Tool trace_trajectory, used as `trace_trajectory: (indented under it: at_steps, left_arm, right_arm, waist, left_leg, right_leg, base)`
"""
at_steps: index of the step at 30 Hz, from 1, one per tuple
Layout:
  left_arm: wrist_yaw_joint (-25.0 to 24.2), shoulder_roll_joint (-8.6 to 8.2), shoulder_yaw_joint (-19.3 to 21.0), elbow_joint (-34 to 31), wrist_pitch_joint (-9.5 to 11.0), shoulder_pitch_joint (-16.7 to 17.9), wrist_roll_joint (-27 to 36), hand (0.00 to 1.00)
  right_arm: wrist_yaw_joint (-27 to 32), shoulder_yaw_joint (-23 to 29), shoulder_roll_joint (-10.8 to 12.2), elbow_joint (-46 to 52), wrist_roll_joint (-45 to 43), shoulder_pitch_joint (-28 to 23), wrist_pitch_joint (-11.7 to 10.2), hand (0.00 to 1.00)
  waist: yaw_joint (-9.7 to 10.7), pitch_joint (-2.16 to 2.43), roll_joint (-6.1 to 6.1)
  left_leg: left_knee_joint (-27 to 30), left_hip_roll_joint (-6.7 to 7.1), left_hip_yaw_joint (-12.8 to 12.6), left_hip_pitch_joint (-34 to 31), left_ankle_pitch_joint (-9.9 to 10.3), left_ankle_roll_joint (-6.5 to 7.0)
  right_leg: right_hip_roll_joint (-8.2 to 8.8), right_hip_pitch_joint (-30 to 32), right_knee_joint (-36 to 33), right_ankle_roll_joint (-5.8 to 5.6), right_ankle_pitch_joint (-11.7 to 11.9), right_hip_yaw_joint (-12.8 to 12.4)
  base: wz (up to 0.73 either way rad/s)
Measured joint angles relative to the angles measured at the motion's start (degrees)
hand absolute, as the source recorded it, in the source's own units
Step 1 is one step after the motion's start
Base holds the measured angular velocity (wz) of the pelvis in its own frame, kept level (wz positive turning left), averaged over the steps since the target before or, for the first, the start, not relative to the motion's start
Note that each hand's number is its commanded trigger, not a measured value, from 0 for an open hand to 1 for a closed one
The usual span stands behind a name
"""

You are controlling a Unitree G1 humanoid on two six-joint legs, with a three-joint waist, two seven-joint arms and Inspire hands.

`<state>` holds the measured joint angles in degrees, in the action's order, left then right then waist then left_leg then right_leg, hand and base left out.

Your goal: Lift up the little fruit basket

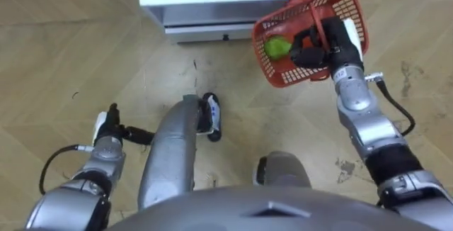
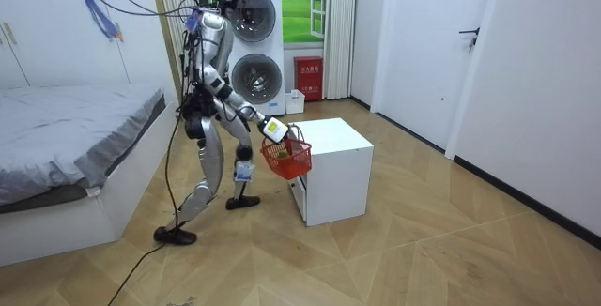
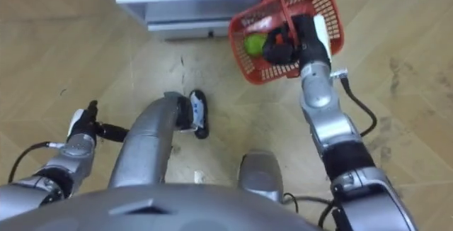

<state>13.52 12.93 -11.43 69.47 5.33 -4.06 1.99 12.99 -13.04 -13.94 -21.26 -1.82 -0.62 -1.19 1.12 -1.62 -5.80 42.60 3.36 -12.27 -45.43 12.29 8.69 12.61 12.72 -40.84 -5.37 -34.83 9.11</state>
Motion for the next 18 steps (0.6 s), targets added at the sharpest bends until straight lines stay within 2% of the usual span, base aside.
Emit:
trace_trajectory:
  at_steps: [2, 3, 5, 6, 8, 11, 13, 14, 18]
  left_arm:
    - [0.27, 0.34, 0.14, -1.67, 0.05, 2.46, -0.15, 0.00]
    - [0.60, 0.48, 0.14, -2.34, 0.01, 3.32, -0.38, 0.00]
    - [1.67, 0.62, 0.12, -3.55, -0.06, 6.19, -0.37, 0.00]
    - [1.78, 0.55, 0.07, -3.63, -0.06, 6.81, -0.37, 0.00]
    - [1.81, 0.56, 0.06, -4.14, 0.04, 9.04, -0.39, 0.00]
    - [2.02, 0.76, 0.19, -4.04, 0.12, 11.79, -0.46, 0.00]
    - [2.00, 0.74, 0.53, -4.03, 0.02, 13.16, -1.08, 0.00]
    - [1.98, 0.75, 0.60, -4.05, -0.01, 14.08, -1.76, 0.00]
    - [1.44, 0.71, 1.12, -4.08, -1.21, 15.31, -3.30, 0.00]
  right_arm:
    - [-0.28, 0.92, -0.03, 3.80, -0.34, -1.34, 0.17, 1.00]
    - [-0.43, 0.93, -0.06, 4.95, -0.36, -1.79, 0.19, 1.00]
    - [-1.07, 0.91, -0.23, 9.07, -0.49, -3.52, 0.14, 1.00]
    - [-1.24, 0.91, -0.28, 9.34, -0.49, -3.62, 0.07, 1.00]
    - [-2.09, 0.94, -0.70, 10.50, -0.92, -5.07, 0.08, 1.00]
    - [-3.20, 0.97, -1.49, 13.36, -0.72, -7.03, 0.00, 1.00]
    - [-3.71, 0.96, -2.00, 13.52, -0.02, -7.27, -0.15, 1.00]
    - [-3.97, 0.96, -2.18, 13.53, 0.48, -7.26, -0.17, 1.00]
    - [-4.68, 0.77, -1.94, 13.82, 0.45, -7.52, -0.17, 1.00]
  waist:
    - [-0.31, 0.08, 0.24]
    - [-0.39, 0.11, 0.25]
    - [-0.90, 0.23, 0.52]
    - [-0.92, 0.25, 0.79]
    - [-1.53, 0.57, 1.64]
    - [-2.95, 0.87, 2.05]
    - [-3.24, 0.90, 1.63]
    - [-3.42, 0.76, 1.40]
    - [-3.60, 0.92, 0.94]
  left_leg:
    - [-2.50, -0.93, 0.80, 0.26, -2.76, -0.96]
    - [-3.25, -1.16, 0.98, 0.39, -3.52, -1.21]
    - [-7.05, -1.74, 1.84, 1.73, -7.05, -2.27]
    - [-8.08, -1.74, 2.16, 2.41, -8.05, -2.48]
    - [-12.66, -1.68, 3.20, 5.60, -11.59, -3.46]
    - [-18.22, -2.01, 3.58, 9.64, -15.09, -4.80]
    - [-21.09, -2.07, 3.56, 11.94, -17.16, -5.24]
    - [-22.29, -2.25, 3.60, 13.16, -18.07, -5.41]
    - [-23.06, -3.01, 3.78, 14.90, -18.74, -5.96]
  right_leg:
    - [-1.70, -0.80, 3.66, 0.25, 0.19, 0.48]
    - [-2.13, -0.99, 4.47, 0.41, 0.27, 0.66]
    - [-3.14, -2.13, 7.35, 1.17, 0.92, 3.12]
    - [-3.36, -2.40, 7.39, 1.58, 1.23, 3.62]
    - [-3.89, -4.18, 8.19, 3.19, 2.34, 5.13]
    - [-4.65, -5.48, 8.22, 4.49, 3.01, 5.24]
    - [-4.78, -6.16, 8.27, 5.05, 3.30, 5.19]
    - [-4.95, -6.74, 8.28, 5.38, 3.47, 5.25]
    - [-5.92, -8.32, 8.96, 6.18, 3.90, 5.38]
  base:
    - [0.00]
    - [0.00]
    - [0.09]
    - [0.18]
    - [0.21]
    - [0.02]
    - [-0.05]
    - [-0.05]
    - [-0.04]
